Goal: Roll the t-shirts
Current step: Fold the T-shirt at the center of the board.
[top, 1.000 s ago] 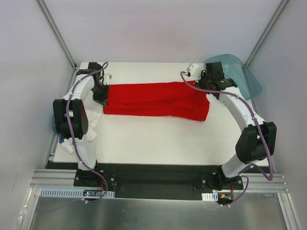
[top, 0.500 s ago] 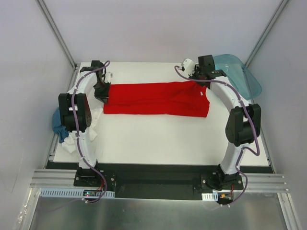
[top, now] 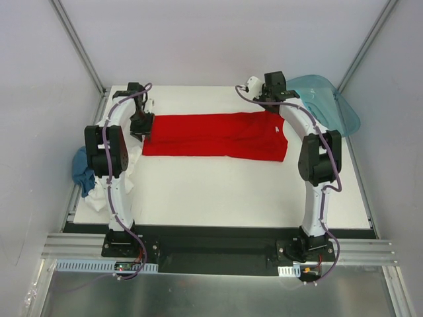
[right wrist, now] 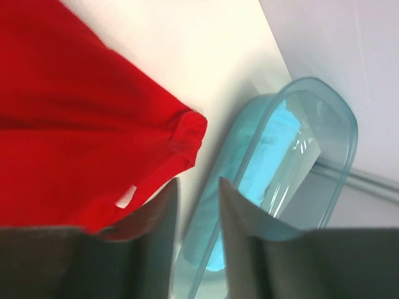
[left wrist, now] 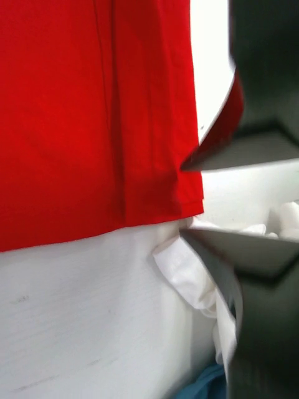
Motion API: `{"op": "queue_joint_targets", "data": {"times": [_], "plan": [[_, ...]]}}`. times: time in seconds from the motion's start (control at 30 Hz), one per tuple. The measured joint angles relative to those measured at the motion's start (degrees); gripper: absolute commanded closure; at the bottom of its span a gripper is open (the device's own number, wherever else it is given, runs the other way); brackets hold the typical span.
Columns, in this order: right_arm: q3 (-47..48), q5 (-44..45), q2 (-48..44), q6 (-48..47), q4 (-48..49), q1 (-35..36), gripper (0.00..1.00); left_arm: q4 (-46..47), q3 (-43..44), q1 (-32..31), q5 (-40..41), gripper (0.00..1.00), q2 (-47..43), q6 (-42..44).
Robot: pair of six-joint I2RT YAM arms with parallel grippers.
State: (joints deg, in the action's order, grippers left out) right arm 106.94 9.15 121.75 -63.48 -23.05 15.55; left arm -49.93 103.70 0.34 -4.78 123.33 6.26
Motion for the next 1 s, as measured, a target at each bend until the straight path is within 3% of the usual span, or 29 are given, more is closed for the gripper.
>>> {"op": "queue_joint_targets", "data": {"times": [0.1,0.27,0.37,0.43,0.53,0.63,1.0], "plan": [[0.70,1.33,0.04,0.48,-0.20,0.50,0.45,-0.09,-0.15,0.00,1.88,0.49,-0.68,-0.79],[-1.53,1.92,-2.45,2.60,-1.31,1.25,0.43,-0.07,-1.66,0.00,2.29,0.50,-6.34,-0.96],[-5.68,1.51,-6.99,3.82,-4.02,1.46,0.43,-0.02,-1.86,-0.13,1.53,0.55,-9.49,-0.72],[-8.33,0.74,-9.94,4.48,-5.77,1.46,0.44,0.07,-1.84,-0.72,0.44,0.63,-10.01,-0.28],[-11.87,-0.79,-13.20,5.11,-9.44,1.40,0.48,-0.07,-1.79,-1.95,-1.27,0.74,-8.76,0.39],[-13.94,-2.97,-13.75,5.60,-13.46,1.20,0.49,-0.04,-1.62,-3.10,-2.75,0.79,-6.03,0.90],[-21.03,-7.69,-13.07,4.90,-24.15,-1.95,0.51,-0.07,-2.32,-4.00,-3.85,0.83,0.66,2.32]]}}
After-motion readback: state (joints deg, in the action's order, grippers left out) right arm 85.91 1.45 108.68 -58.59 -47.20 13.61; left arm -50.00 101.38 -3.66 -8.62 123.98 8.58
